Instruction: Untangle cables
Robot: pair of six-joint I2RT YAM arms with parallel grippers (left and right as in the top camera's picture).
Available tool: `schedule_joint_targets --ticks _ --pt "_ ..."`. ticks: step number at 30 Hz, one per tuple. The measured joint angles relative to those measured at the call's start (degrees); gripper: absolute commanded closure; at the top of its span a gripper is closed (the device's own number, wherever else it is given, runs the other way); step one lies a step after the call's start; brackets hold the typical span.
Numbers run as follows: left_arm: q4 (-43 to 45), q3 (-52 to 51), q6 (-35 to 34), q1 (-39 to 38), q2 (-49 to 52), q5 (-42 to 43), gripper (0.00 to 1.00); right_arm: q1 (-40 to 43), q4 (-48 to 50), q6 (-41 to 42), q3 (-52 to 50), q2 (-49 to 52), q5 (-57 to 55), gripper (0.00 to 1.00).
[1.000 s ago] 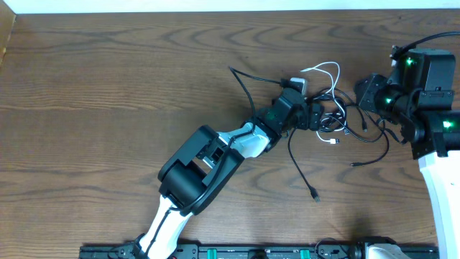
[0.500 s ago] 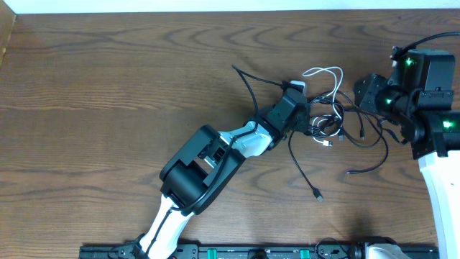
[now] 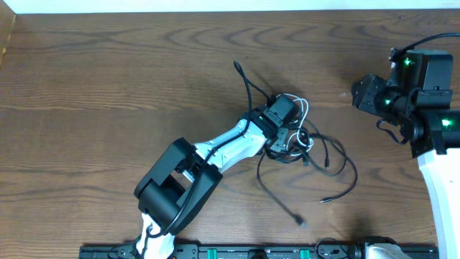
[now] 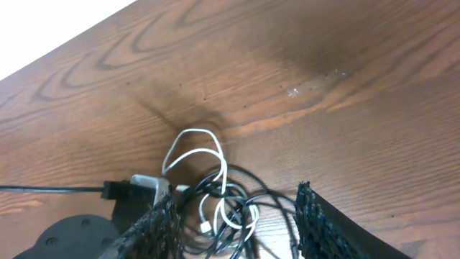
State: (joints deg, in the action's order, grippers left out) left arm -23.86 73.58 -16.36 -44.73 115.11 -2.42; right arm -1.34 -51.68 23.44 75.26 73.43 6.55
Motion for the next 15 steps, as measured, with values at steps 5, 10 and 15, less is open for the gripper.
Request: schedule_joint_targets --ticks 5,10,15 --pt "-1.70 -0.22 0.48 0.00 0.00 0.94 0.18 0.00 -1.33 0.00 0.00 2.93 0.04 0.45" --pt "-1.75 -0.22 0.94 0.04 0.00 1.51 0.16 0.00 -1.64 0.04 0.00 5.16 0.96 0.32" --pt "-1.64 -0.22 0.98 0.04 -0.02 3.50 0.92 0.00 -1.40 1.64 0.00 8.35 2.86 0.35"
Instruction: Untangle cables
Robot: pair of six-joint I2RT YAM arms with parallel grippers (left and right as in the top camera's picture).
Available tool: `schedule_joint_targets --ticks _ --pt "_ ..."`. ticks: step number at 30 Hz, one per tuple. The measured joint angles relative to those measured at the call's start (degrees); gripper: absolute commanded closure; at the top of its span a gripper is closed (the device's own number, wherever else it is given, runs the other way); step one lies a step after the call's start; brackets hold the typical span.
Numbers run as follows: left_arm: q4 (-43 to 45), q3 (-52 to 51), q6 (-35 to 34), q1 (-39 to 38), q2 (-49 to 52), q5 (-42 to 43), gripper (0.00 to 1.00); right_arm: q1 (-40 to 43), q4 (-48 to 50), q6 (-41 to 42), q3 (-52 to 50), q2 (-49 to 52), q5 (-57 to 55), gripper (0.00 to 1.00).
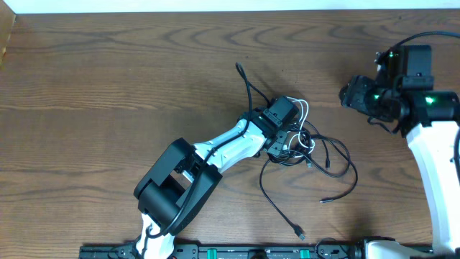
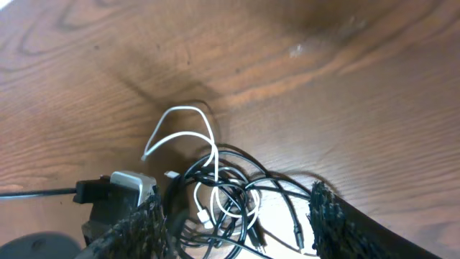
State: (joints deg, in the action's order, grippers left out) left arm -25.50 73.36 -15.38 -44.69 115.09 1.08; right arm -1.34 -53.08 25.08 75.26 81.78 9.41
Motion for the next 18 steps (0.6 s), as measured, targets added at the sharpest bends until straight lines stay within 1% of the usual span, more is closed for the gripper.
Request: schedule_joint_targets --ticks 2,5,6,8,9,10,11,12,13,16,18 --pt "0.00 0.00 0.07 0.00 0.00 0.46 0.92 0.00 0.44 1.68 0.00 2.27 0.74 0.31" --pt "-0.02 0.00 0.20 0.00 -0.02 0.96 0.93 0.00 3.02 1.62 0.00 6.49 2.60 0.30" --pt "-0.02 0.00 0.20 0.00 -0.02 1.05 0.92 0.00 4.33 -0.09 0.00 8.22 4.20 0.26" --pt "-0.09 0.00 0.22 0.00 -0.04 1.22 0.92 0.07 6.19 -4.26 0.00 11.39 8.02 0.25" --pt "-0.13 0.00 0.22 0.00 -0.07 1.29 0.92 0.07 6.45 -6.43 0.00 12.79 9.90 0.26" --pt "-0.20 0.00 0.20 0.00 -0.09 1.42 0.92 0.07 6.54 -8.44 0.00 14.23 11.74 0.28" --pt "-0.26 0.00 0.22 0.00 -0.11 1.57 0.92 0.07 6.29 -10.82 0.00 16.15 13.64 0.35" --pt "-0.28 0.00 0.20 0.00 -0.11 1.62 0.92 0.07 5.97 -12.46 0.00 17.75 15.19 0.40" --pt "-0.28 0.00 0.22 0.02 -0.11 1.66 0.92 0.07 5.64 -14.12 0.00 19.41 16.87 0.40" --pt "-0.39 0.00 0.22 0.39 -0.13 2.23 0.92 0.15 4.02 -21.03 0.00 24.79 23.69 0.37" --pt "-0.42 0.00 0.22 0.76 -0.13 2.91 0.92 0.17 2.97 -25.40 0.00 27.52 27.30 0.32"
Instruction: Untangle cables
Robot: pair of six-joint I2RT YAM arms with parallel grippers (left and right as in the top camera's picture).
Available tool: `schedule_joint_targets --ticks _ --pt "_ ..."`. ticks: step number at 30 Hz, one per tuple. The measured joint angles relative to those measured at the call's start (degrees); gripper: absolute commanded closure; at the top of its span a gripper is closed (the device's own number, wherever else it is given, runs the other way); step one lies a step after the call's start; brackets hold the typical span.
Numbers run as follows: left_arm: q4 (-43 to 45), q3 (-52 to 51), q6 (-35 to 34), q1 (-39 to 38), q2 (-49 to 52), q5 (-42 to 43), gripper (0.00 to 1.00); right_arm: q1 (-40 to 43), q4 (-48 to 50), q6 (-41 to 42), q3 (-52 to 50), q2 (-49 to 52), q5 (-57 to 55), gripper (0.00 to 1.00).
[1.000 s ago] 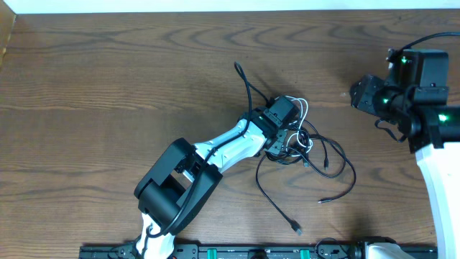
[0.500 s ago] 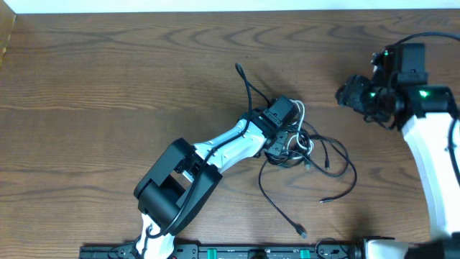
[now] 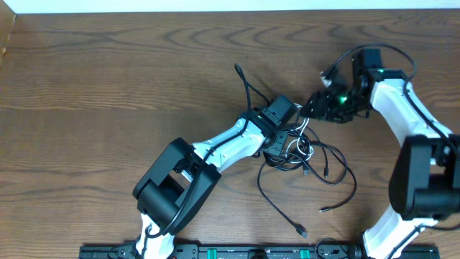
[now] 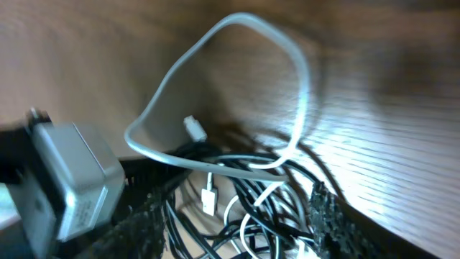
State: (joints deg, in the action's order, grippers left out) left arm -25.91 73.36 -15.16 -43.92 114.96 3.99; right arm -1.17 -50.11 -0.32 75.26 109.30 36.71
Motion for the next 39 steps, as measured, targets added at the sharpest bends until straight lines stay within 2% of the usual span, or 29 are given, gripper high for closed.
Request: schedule_joint_targets --ticks 5,13,16,18,19,32,35,39 --pt "-0.04 0.00 0.00 1.14 -0.04 2.21 0.92 0.35 1.33 -6.47 -0.66 0.87 1.84 0.32" --pt "-0.46 0.00 0.00 1.92 -0.11 3.87 0.92 0.52 15.74 -7.02 -8.46 0.87 -1.57 0.43" --pt "-0.63 0.00 0.00 1.95 -0.11 3.96 0.92 0.52 18.03 -6.91 -10.64 0.87 -1.55 0.66" --pt "-0.72 0.00 0.00 1.95 -0.17 4.07 0.92 0.52 18.32 -6.16 -11.13 0.87 -1.51 0.91" --pt "-0.72 0.00 0.00 1.95 -0.20 4.09 0.92 0.52 18.47 -5.77 -11.17 0.87 -1.42 0.99" --pt "-0.87 0.00 0.00 1.95 -0.20 4.17 0.92 1.55 20.76 -1.81 -10.95 0.00 0.33 0.98" --pt "-0.87 0.00 -0.02 1.95 -0.20 4.28 0.92 3.54 19.67 0.35 -9.68 -3.26 -4.52 0.99" --pt "-0.85 0.00 -0.02 1.95 -0.20 4.31 0.92 6.10 18.25 3.63 -7.52 -12.44 -17.53 0.99"
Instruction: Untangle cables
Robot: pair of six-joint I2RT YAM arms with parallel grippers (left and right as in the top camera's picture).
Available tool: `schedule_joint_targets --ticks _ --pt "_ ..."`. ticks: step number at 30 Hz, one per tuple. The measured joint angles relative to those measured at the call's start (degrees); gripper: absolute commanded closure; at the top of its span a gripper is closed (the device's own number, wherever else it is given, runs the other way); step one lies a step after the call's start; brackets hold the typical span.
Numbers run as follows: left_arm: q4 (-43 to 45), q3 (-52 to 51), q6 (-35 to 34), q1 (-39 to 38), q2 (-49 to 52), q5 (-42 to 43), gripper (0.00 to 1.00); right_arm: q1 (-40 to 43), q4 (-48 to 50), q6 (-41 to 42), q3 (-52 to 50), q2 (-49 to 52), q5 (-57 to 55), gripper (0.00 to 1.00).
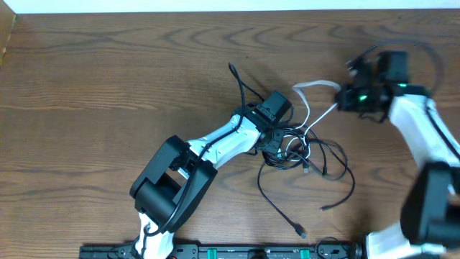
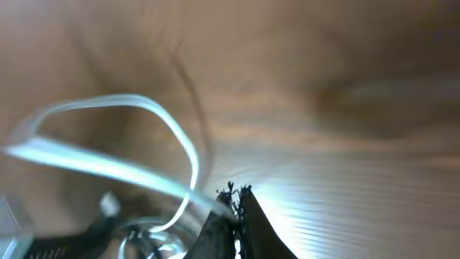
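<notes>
A knot of black and white cables (image 1: 305, 147) lies mid-table. My left gripper (image 1: 275, 138) is buried in the knot's left side; its fingers are lost among the dark cables. The white cable (image 1: 313, 87) stretches up and right out of the knot in a loop. My right gripper (image 1: 342, 99) is shut on it. In the right wrist view the fingertips (image 2: 231, 196) are pinched together on the white cable (image 2: 108, 167), which is blurred and runs off to the left.
One loose black cable end (image 1: 234, 70) points toward the far side, above the left wrist. Another black lead (image 1: 282, 208) trails toward the front edge, ending in a plug (image 1: 302, 233). A black rail (image 1: 215, 252) runs along the front.
My right gripper was open, close over the white loop at the knot. Now it is shut on the white cable and sits farther right, with the cable drawn out of the knot.
At first my right arm was at the far right, gripper open and facing the knot, while the left gripper sat in the knot. The right gripper then stood nearer, then right at the white loop. Now it holds that cable pulled rightward; the left stays put.
</notes>
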State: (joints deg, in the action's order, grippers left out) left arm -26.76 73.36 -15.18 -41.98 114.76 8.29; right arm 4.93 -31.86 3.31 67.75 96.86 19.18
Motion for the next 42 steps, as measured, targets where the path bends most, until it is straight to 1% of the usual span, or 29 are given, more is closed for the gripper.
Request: schedule_joint_targets --ticks 3,7,11,15,16,17,18,20,21,22,25,28,30,31,33,35,36,38,42 --pt "0.00 0.00 0.00 0.11 0.00 0.20 0.92 1.27 2.23 2.54 1.20 -7.76 -9.68 0.98" --pt "-0.13 0.00 0.02 0.20 0.00 0.39 0.92 3.82 9.94 4.15 2.84 -16.17 -19.02 0.99" --pt "-0.15 0.00 0.02 0.20 0.00 0.39 0.92 6.56 16.57 3.82 3.98 -22.60 -23.21 0.99" --pt "-0.11 0.00 0.02 0.20 0.00 0.39 0.92 7.39 16.81 1.68 6.51 -25.88 -23.26 0.99" --pt "-0.09 0.00 0.00 0.20 0.00 0.39 0.92 7.39 16.41 1.11 7.04 -26.14 -22.45 0.94" --pt "-0.07 0.00 0.02 0.20 0.00 0.42 0.92 7.39 15.28 0.74 7.43 -26.21 -20.87 0.84" --pt "-0.04 0.00 0.02 0.20 0.00 0.46 0.92 7.39 14.03 0.33 7.56 -26.21 -19.41 0.77" --pt "0.07 0.00 0.02 0.24 0.00 1.05 0.92 7.41 8.90 -0.50 7.63 -25.51 -13.68 0.55" --pt "0.07 0.00 0.02 0.28 0.00 1.51 0.92 7.39 6.40 -0.57 7.58 -24.76 -10.49 0.43" --pt "-0.02 0.00 0.02 0.33 0.00 1.92 0.92 7.39 4.50 -0.70 7.56 -24.13 -8.20 0.39" --pt "-0.33 0.00 0.02 0.35 0.00 2.47 0.92 7.34 -6.34 0.74 7.56 -20.63 -0.22 0.50" --pt "-0.33 0.00 0.02 0.37 0.00 2.84 0.92 6.99 -17.16 3.85 7.30 -16.09 4.24 0.49" --pt "-0.31 0.00 0.00 0.35 0.00 3.06 0.92 6.40 -21.79 5.01 6.93 -12.76 6.08 0.47" --pt "-0.28 0.00 0.02 0.35 0.00 3.17 0.92 5.99 -22.71 5.38 6.64 -11.30 6.80 0.47" --pt "-0.24 0.00 0.02 0.37 0.00 3.30 0.92 4.68 -22.69 5.97 5.60 -8.33 8.31 0.41" --pt "-0.24 0.00 0.02 0.37 0.00 3.41 0.92 2.78 -20.83 6.51 4.20 -5.27 9.57 0.37" --pt "-0.24 0.00 0.00 0.35 0.00 3.43 0.92 1.79 -19.87 6.67 3.72 -3.80 9.97 0.37" --pt "-0.24 0.00 0.00 0.37 0.00 3.43 0.92 -0.35 -17.57 6.99 2.95 -0.59 10.64 0.38" --pt "-0.22 0.00 0.00 0.35 0.00 3.43 0.92 -4.17 -13.97 9.79 2.67 5.42 10.54 0.46"
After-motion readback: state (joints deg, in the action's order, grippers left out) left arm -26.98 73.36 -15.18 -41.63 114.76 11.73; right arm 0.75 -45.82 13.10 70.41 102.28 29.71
